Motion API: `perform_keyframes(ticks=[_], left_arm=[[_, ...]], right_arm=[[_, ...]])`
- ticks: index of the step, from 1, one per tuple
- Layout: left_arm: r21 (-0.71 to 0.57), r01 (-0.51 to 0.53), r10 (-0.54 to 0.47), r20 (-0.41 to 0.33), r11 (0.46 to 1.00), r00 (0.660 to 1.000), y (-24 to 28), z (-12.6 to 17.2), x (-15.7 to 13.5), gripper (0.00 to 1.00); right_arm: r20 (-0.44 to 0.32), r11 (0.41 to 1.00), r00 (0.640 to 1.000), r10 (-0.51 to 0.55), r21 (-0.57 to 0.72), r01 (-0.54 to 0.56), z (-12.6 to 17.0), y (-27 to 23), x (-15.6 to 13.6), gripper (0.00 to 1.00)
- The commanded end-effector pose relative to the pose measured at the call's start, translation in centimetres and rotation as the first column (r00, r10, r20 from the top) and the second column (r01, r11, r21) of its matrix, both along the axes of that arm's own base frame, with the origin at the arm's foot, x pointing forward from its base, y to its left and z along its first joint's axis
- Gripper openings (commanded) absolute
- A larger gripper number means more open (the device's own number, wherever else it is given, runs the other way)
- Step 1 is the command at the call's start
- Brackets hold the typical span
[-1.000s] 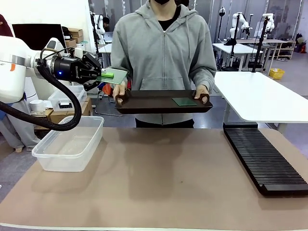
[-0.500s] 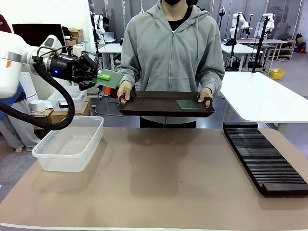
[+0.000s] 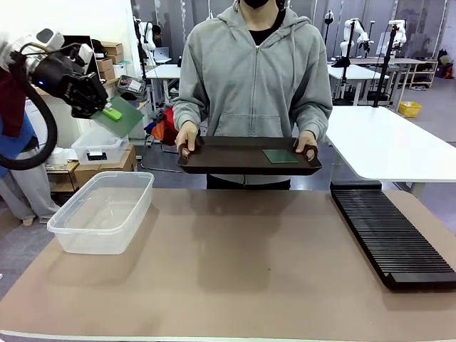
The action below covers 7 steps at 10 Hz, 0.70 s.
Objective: Sort PCBs into racks and boxes based on the side picked up.
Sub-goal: If the short side of the Blank PCB is picked up, insert it into the PCB Rack ; if the long side is picked up, place it in the Organizing box.
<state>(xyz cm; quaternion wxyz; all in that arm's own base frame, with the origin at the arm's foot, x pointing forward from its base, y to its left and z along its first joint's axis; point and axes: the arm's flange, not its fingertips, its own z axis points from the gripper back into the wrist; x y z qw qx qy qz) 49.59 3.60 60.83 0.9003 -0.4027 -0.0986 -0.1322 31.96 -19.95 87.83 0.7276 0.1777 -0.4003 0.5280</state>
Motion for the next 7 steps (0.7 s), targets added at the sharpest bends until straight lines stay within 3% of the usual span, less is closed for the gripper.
perform_keyframes(ticks=[1, 2, 5, 7], left_arm=[[0.181, 0.024, -0.036, 0.064, 0.983, 0.997, 2.0, -1.0, 1.4, 0.03], [0.234, 0.048, -0.070, 0.086, 0.971, 0.994, 2.8, -2.3, 2.0, 0.03], [0.384, 0.053, -0.051, -0.014, 0.922, 0.999, 2.1, -7.7, 3.2, 0.03], [0.349, 0.049, -0.037, -0.042, 0.936, 0.998, 1.0, -11.5, 3.7, 0.03]], right_arm=[[0.007, 1.000, 1.000, 0.019, 0.009, -0.019, 0.0, 0.1, -0.2, 1.00], [0.007, 1.000, 1.000, 0.019, 0.009, -0.019, 0.0, 0.1, -0.2, 1.00], [0.007, 1.000, 1.000, 0.019, 0.009, -0.019, 0.0, 0.1, -0.2, 1.00], [0.007, 1.000, 1.000, 0.019, 0.009, -0.019, 0.0, 0.1, -0.2, 1.00]])
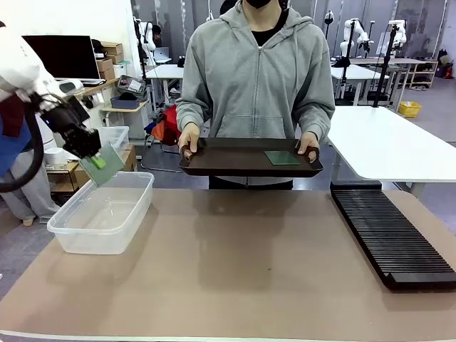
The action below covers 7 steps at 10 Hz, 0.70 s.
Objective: Sort PCBs into racks and boxes based on the side picked up.
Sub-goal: If the short side of the Blank PCB is picked up, insert it into the PCB Rack ; if the long side is picked up, place it in the Organizing box.
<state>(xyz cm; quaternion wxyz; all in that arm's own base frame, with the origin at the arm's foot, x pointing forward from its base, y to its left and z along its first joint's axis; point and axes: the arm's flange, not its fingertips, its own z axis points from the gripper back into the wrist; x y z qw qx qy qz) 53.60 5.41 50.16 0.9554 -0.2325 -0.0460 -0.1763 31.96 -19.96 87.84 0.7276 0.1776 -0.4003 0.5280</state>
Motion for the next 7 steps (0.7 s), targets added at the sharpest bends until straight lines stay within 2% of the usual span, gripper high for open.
perform_keyframes(ticks=[1, 2, 7], left_arm=[[-0.081, -0.090, 0.090, -0.007, 0.993, 0.996, -1.4, -2.3, -0.2, 0.03], [0.000, 0.000, 0.000, 0.000, 1.000, 1.000, 0.0, 0.0, 0.0, 0.03], [-0.008, -0.016, 0.016, 0.005, 1.000, 1.000, -0.3, -0.1, 0.2, 0.03]], right_arm=[[0.007, 1.000, 1.000, 0.020, 0.010, -0.020, 0.0, 0.1, -0.2, 1.00], [0.007, 1.000, 1.000, 0.020, 0.010, -0.020, 0.0, 0.1, -0.2, 1.00], [0.007, 1.000, 1.000, 0.020, 0.010, -0.020, 0.0, 0.1, -0.2, 1.00]])
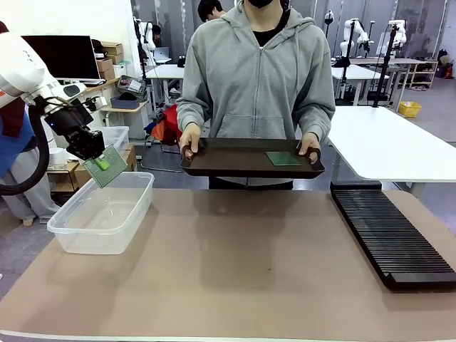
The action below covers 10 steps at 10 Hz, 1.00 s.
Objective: Sort PCBs into racks and boxes based on the side picked up.
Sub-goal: If the short side of the Blank PCB is picked up, insert it into the PCB Rack ; if the long side is picked up, place it in the Organizing box.
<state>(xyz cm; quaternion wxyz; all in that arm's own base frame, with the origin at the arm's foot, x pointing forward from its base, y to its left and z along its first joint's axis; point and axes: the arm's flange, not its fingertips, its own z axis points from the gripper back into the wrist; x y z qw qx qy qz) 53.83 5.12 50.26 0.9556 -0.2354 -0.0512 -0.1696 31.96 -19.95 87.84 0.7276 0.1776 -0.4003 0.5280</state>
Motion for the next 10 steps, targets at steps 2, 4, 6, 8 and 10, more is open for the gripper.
perform_keyframes(ticks=[2, 4, 6, 8, 10], left_arm=[[-0.014, -0.061, 0.062, 0.026, 0.998, 0.998, -0.7, -2.3, 1.1, 0.03], [-0.017, -0.114, 0.114, 0.019, 0.993, 0.993, -0.1, -4.6, 1.6, 0.03], [-0.046, -0.122, 0.121, -0.024, 0.991, 0.992, 0.3, -6.9, 2.0, 0.03], [-0.039, -0.138, 0.137, -0.030, 0.990, 0.990, 0.1, -9.6, 2.5, 0.03], [-0.033, -0.160, 0.159, -0.025, 0.987, 0.987, 0.2, -11.9, 3.3, 0.03]], right_arm=[[0.007, 1.000, 1.000, 0.020, 0.010, -0.020, 0.0, 0.1, -0.2, 1.00], [0.007, 1.000, 1.000, 0.020, 0.010, -0.020, 0.0, 0.1, -0.2, 1.00], [0.007, 1.000, 1.000, 0.020, 0.010, -0.020, 0.0, 0.1, -0.2, 1.00], [0.007, 1.000, 1.000, 0.020, 0.010, -0.020, 0.0, 0.1, -0.2, 1.00], [0.007, 1.000, 1.000, 0.020, 0.010, -0.020, 0.0, 0.1, -0.2, 1.00]])
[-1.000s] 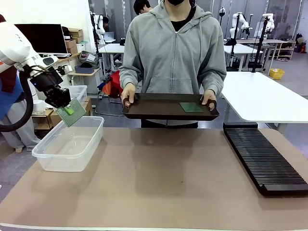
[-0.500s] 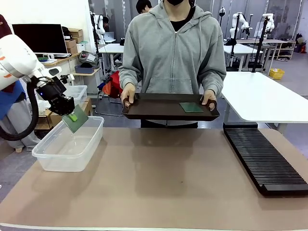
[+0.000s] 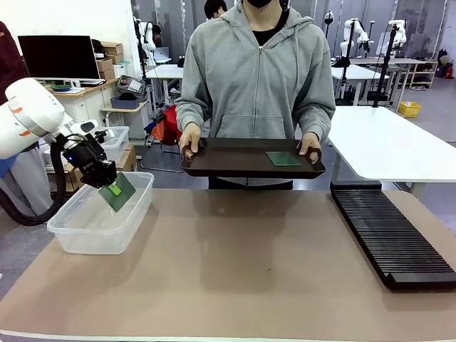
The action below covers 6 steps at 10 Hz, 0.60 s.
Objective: Sort PCBs into racks and boxes based on the side picked up.
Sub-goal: If the short side of the Blank PCB is picked up, insert it into the PCB Rack ; if the long side is picked up, place it in the Organizing box.
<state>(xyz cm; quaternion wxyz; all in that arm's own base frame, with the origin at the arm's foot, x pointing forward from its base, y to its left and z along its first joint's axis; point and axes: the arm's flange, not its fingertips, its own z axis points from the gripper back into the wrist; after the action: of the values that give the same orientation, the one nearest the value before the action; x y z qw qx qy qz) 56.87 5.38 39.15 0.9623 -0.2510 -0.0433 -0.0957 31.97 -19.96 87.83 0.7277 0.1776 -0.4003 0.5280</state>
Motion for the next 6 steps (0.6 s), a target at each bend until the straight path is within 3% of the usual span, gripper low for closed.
perform_keyframes(ticks=[1, 6], left_arm=[[-0.002, -0.033, 0.033, 0.014, 0.999, 0.999, 0.4, -1.8, 0.8, 0.03], [0.008, -0.084, 0.083, 0.026, 0.996, 0.996, 1.6, -5.2, 2.2, 0.03]], right_arm=[[0.008, 1.000, 1.000, 0.020, 0.010, -0.020, 0.0, 0.1, -0.2, 1.00], [0.008, 1.000, 1.000, 0.020, 0.010, -0.020, 0.0, 0.1, -0.2, 1.00]])
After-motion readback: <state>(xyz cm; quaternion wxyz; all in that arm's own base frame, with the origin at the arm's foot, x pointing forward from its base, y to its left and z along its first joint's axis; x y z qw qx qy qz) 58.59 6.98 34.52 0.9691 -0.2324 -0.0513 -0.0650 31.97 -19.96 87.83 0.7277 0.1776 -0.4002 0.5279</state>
